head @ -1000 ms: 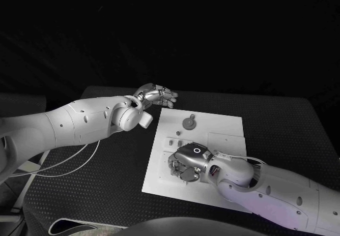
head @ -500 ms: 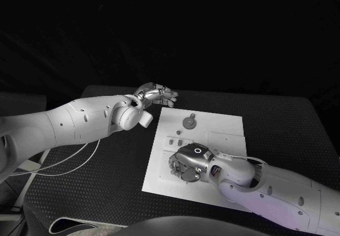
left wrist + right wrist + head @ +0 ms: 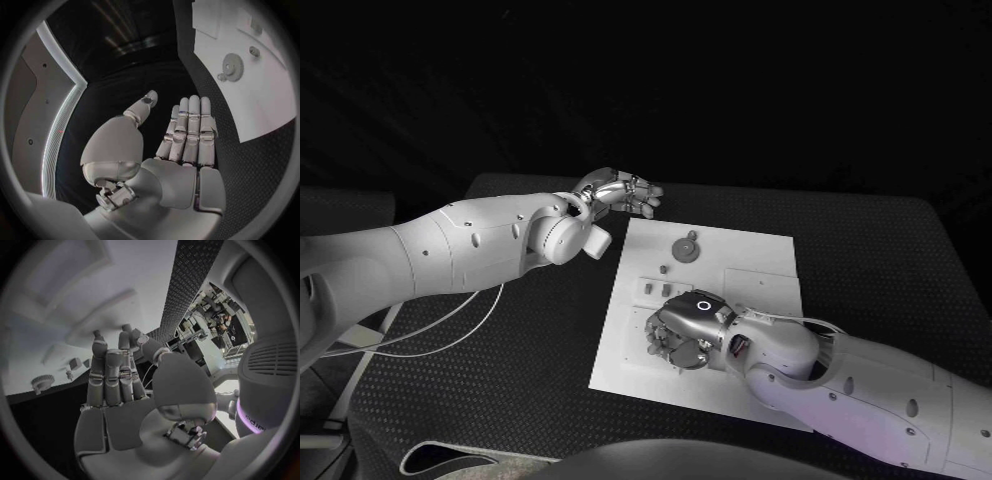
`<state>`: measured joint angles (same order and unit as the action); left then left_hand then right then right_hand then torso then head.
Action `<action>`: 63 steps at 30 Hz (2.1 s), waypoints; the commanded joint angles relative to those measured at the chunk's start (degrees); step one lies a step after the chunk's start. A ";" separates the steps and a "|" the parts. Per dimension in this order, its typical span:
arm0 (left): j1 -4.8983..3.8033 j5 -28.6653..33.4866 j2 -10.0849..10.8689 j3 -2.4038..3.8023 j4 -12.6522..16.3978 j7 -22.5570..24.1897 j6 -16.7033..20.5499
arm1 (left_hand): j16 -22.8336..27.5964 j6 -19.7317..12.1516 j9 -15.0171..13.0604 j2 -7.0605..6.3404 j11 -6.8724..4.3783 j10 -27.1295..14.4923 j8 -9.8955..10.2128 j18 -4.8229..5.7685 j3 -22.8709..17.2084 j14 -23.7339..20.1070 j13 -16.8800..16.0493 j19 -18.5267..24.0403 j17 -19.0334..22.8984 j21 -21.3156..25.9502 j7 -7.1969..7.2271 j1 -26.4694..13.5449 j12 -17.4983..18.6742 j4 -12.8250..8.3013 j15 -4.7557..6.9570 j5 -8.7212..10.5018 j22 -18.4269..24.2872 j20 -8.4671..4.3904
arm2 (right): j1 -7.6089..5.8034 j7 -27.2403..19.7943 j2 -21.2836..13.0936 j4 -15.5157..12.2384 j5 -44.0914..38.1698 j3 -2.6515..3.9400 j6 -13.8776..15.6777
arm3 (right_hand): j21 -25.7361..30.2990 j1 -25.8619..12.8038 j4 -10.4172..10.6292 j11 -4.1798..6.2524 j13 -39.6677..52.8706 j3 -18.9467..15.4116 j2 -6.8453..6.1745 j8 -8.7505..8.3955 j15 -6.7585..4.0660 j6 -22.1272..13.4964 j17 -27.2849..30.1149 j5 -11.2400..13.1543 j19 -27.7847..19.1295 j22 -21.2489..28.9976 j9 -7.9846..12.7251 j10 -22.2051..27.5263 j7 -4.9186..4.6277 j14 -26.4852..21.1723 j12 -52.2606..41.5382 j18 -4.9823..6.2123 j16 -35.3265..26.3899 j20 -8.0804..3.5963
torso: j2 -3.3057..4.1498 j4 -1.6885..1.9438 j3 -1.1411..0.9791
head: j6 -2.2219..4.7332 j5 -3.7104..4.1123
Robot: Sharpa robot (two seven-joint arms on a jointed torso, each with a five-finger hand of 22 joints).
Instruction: Assemble the parts on the task board
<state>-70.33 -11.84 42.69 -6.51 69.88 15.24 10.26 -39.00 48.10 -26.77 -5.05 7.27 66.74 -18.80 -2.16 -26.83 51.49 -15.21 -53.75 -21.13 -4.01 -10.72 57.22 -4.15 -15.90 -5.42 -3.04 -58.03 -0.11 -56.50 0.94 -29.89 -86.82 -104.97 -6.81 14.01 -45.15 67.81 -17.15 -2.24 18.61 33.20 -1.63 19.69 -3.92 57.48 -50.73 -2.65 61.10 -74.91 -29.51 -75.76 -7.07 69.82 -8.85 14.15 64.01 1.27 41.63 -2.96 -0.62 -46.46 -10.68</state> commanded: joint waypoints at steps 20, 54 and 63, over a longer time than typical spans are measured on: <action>-0.11 0.30 0.01 0.06 0.23 0.32 -0.92 | 0.38 -0.42 0.10 0.45 -0.22 0.06 -0.38 0.07 0.38 0.08 0.10 0.16 -0.20 0.01 0.18 -0.06 0.03 0.03 -0.27 0.09 0.10 0.12 | 0.09 0.75 1.24 1.74 0.35 -0.51 -2.47 | 0.08 -0.16 0.30 0.04 0.27 -0.12 0.28 0.74 -0.17 0.70 -0.15 -0.20 0.20 -0.67 -2.55 0.24 0.59 -0.04 0.27 0.85 -0.44 -0.03 | -0.01 0.02 0.03 | -0.07 0.19; -0.08 0.31 -0.47 0.03 -1.05 0.43 -1.16 | 0.53 -0.46 0.16 0.48 -0.21 0.02 -0.40 0.07 0.37 0.06 0.12 0.19 -0.37 0.01 0.17 -0.07 0.04 0.04 -0.28 0.09 0.15 0.13 | -5.35 -0.76 -8.97 -5.16 20.67 1.05 8.18 | -0.38 -5.27 1.86 -1.97 1.20 -0.01 -7.58 -4.45 1.79 -7.68 -1.54 -0.18 -0.19 -1.16 0.66 4.35 -3.07 -1.81 1.96 0.85 0.91 0.62 | -0.35 -0.33 -0.05 | 2.72 1.78; -0.02 0.34 -1.32 0.01 -3.30 0.82 -1.13 | 0.57 -0.46 0.18 0.56 -0.21 0.05 -0.43 0.08 0.38 0.07 0.12 0.19 -0.43 0.00 0.17 -0.12 0.02 0.09 -0.29 0.09 0.16 0.14 | -10.43 4.00 -16.37 -3.64 33.61 1.06 -0.87 | -1.52 -8.77 3.00 1.71 30.43 -2.96 -5.49 -1.93 -1.86 -4.20 -3.37 -0.08 1.92 -1.13 -1.89 2.88 0.42 0.34 -23.47 0.85 4.42 -0.37 | -1.29 -1.07 0.09 | 4.36 2.73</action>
<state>-70.32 -11.83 41.59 -6.54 66.83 15.17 9.92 -38.77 47.99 -26.68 -5.05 7.27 66.74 -19.03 -2.16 -26.83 51.49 -15.18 -53.75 -21.46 -4.01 -10.61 57.23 -4.15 -15.90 -5.42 -3.04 -57.95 -0.11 -66.70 2.19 -45.68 -90.68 -78.57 -5.73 18.52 -46.62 59.76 -14.46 -0.37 47.47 30.51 -7.01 17.53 -5.87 53.08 -54.01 -2.97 62.86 -74.96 -31.25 -73.61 -6.71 69.91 -31.10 15.26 68.28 0.79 40.73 -3.74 -0.63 -42.40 -8.21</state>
